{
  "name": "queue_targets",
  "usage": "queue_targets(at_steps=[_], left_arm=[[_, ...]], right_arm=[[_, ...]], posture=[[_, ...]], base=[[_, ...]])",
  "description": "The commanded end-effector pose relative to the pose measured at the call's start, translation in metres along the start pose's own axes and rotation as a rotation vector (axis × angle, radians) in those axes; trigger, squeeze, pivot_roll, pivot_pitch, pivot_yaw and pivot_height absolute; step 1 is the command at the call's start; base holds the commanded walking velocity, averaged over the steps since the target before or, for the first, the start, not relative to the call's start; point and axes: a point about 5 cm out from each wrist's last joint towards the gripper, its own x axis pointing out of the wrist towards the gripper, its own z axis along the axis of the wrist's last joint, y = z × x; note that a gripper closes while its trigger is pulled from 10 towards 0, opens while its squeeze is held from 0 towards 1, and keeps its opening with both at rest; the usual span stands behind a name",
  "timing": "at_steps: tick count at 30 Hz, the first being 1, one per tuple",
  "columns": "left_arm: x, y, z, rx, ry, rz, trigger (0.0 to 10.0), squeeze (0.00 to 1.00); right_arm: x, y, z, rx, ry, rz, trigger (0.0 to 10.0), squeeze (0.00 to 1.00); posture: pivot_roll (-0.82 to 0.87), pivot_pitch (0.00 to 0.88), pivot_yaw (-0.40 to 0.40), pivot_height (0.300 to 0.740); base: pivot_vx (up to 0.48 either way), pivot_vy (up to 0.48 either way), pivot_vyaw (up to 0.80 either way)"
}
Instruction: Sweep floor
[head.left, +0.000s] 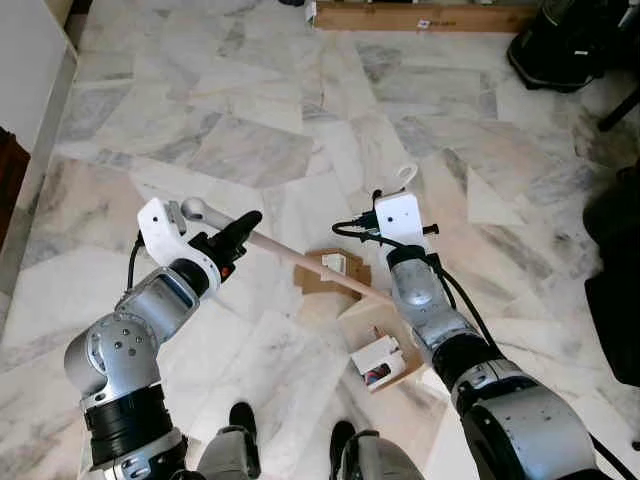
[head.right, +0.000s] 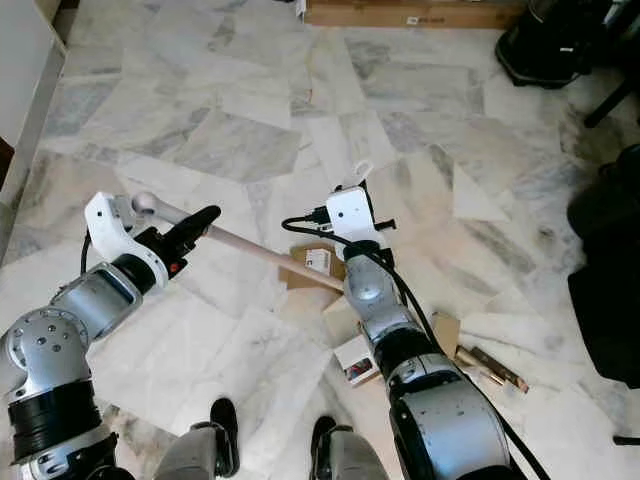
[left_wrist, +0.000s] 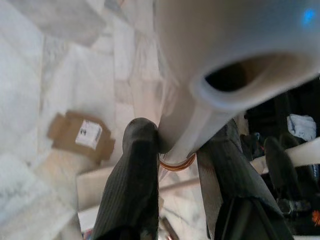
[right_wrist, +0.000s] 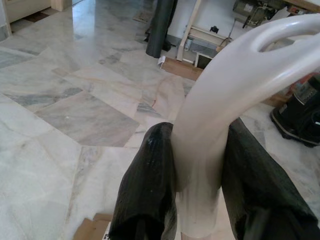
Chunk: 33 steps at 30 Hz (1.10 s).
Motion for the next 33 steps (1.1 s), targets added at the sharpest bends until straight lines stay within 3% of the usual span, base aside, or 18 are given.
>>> queue_targets(at_steps=[1,5,13,15,18,19,20,22,23,26,28,30,33], left_arm=[[-0.007,-0.008,0.021,0.041,-0.136,-0.016,10.0,0.0],[-0.02,-0.013,0.051,0.103,-0.304,-0.012,10.0,0.0],[-0.036,-0.019,0.073,0.184,-0.394,-0.028,10.0,0.0],[-0.043,-0.022,0.089,0.235,-0.486,-0.026,10.0,0.0],[-0.046,-0.019,0.095,0.265,-0.546,-0.008,10.0,0.0],[-0.046,-0.019,0.095,0.263,-0.549,-0.004,10.0,0.0],[-0.048,-0.013,0.097,0.336,-0.562,0.045,10.0,0.0],[-0.049,-0.01,0.097,0.352,-0.568,0.064,10.0,0.0],[-0.051,-0.002,0.098,0.419,-0.59,0.14,10.0,0.0],[-0.056,0.006,0.101,0.495,-0.631,0.222,10.0,0.0],[-0.056,0.008,0.098,0.542,-0.625,0.228,10.0,0.0],[-0.053,0.016,0.081,0.626,-0.547,0.238,10.0,0.0],[-0.051,0.02,0.069,0.653,-0.506,0.248,10.0,0.0]], right_arm=[[-0.021,0.008,-0.043,-0.004,0.208,0.042,10.0,0.0],[-0.019,0.005,-0.043,0.04,0.218,0.028,10.0,0.0],[-0.016,-0.003,-0.041,0.081,0.223,0.0,10.0,0.0],[-0.012,-0.009,-0.039,0.143,0.227,-0.035,10.0,0.0],[-0.01,-0.013,-0.036,0.195,0.223,-0.057,10.0,0.0],[-0.01,-0.013,-0.036,0.198,0.223,-0.058,10.0,0.0],[-0.006,-0.017,-0.031,0.247,0.209,-0.085,10.0,0.0],[-0.005,-0.018,-0.029,0.267,0.201,-0.095,10.0,0.0],[-0.003,-0.021,-0.025,0.288,0.18,-0.105,10.0,0.0],[-0.001,-0.027,-0.02,0.33,0.144,-0.125,10.0,0.0],[-0.001,-0.03,-0.018,0.334,0.116,-0.128,10.0,0.0],[-0.001,-0.032,-0.014,0.383,0.086,-0.144,10.0,0.0],[-0.002,-0.033,-0.01,0.408,0.061,-0.153,10.0,0.0]], posture=[[0.03,0.34,-0.073,0.74],[0.04,0.314,-0.068,0.74],[0.05,0.274,-0.063,0.74],[0.06,0.245,-0.06,0.74],[0.06,0.216,-0.058,0.74],[0.06,0.216,-0.058,0.74],[0.05,0.192,-0.055,0.74],[0.05,0.182,-0.055,0.74],[0.05,0.163,-0.056,0.74],[0.05,0.135,-0.059,0.74],[0.06,0.12,-0.057,0.74],[0.04,0.091,-0.051,0.74],[0.02,0.08,-0.044,0.74]], base=[[0.0,0.0,0.0],[0.0,0.0,0.0],[0.0,0.0,0.0],[0.0,0.0,0.0],[0.0,0.0,0.0],[0.0,0.0,0.0],[0.0,0.0,0.0],[0.0,0.0,0.0],[0.0,0.0,0.0],[0.0,0.0,0.0],[0.0,0.0,0.0],[0.0,0.0,0.0],[0.0,0.0,0.0]])
